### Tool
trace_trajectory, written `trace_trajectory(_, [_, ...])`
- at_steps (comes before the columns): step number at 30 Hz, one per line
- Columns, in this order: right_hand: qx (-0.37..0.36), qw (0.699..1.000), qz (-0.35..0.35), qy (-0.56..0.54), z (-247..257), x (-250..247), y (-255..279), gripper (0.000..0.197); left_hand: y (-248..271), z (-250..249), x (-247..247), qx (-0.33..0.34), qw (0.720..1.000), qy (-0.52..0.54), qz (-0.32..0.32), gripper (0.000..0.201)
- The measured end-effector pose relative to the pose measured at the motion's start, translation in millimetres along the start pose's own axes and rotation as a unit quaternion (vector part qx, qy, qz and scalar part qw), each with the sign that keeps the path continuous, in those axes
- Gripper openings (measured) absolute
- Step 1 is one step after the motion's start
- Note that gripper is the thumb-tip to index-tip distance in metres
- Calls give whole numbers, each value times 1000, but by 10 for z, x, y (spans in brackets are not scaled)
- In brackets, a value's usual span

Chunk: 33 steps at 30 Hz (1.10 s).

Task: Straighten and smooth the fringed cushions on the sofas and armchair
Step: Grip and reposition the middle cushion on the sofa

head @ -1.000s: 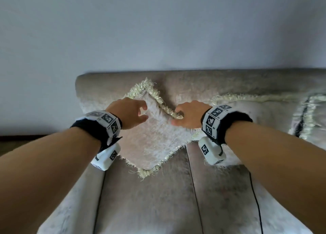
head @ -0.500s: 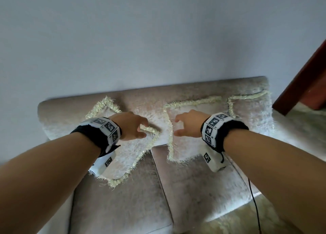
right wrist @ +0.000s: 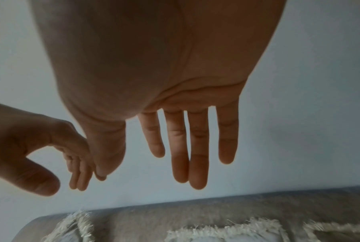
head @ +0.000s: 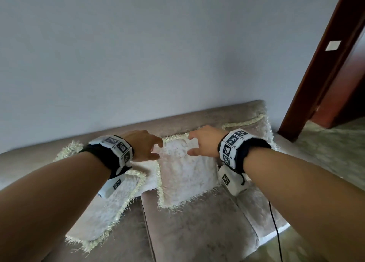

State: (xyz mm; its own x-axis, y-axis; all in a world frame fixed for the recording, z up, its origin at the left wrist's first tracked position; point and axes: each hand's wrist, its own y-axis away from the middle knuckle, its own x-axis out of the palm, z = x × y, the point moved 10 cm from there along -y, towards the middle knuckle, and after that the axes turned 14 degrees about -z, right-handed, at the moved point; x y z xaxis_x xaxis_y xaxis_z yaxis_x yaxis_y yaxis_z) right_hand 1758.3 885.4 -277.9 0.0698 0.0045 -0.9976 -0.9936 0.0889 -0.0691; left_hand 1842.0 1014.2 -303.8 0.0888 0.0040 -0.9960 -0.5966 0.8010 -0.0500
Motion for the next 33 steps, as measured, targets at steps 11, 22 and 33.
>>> trace_trajectory(11, [-2,999,31,8,-1880,166,-135,62,-1323,-1223,166,-20,999,20,18,45])
trace_trajectory(22, [-31,996,80,-39,-2362,1078,-1187,62,-2105,-787,956,-62,996,33,59,46])
trace_trajectory(33, [-25,991,50,-120,-2766,2569,-2407,66,-2792,200,2616,-222,955,188,-50,64])
